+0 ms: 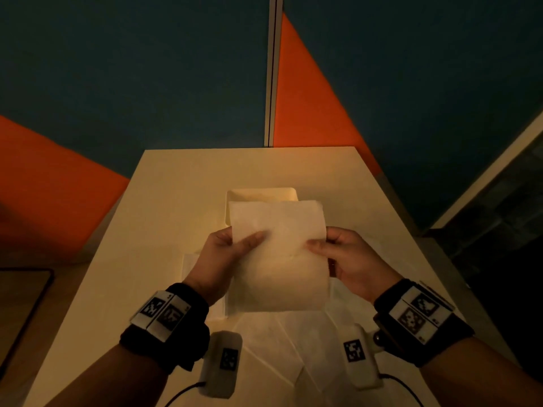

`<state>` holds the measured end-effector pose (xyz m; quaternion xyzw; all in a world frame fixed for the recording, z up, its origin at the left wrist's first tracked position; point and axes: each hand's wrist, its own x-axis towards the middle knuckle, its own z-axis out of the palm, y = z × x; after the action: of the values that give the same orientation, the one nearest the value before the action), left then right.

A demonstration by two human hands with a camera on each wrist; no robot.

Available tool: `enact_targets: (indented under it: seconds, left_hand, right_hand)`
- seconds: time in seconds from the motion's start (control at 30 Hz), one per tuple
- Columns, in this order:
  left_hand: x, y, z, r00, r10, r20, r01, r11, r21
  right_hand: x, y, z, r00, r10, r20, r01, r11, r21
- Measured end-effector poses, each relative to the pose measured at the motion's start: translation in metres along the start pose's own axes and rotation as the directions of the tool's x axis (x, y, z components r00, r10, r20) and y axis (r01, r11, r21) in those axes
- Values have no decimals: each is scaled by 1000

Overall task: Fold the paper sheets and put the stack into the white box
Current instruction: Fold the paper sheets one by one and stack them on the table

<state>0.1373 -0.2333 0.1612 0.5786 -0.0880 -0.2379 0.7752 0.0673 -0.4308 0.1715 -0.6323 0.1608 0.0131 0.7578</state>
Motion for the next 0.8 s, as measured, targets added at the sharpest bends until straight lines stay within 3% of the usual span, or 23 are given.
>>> enact_targets:
  seconds: [0.1,0.3,0.53,0.8]
  left_hand:
    - [0,-5,2,999,-38,20,37,998,44]
    - [-1,-6,-1,999,-30,-14,31,999,10]
    - [-3,0,1,1000,-21,-10,21,999,-42]
    - [-3,3,-7,993,-108,44,111,991,-77]
  right_hand:
    - [2,-4,2,993,-39,-107,49,995,87]
    - [-2,-1,1,1000,19,16,-19,999,28]
    - [-4,-3,3,998,-61,14,59,992,114]
    - [-3,-4,-4,995,-97,24,97,995,-25]
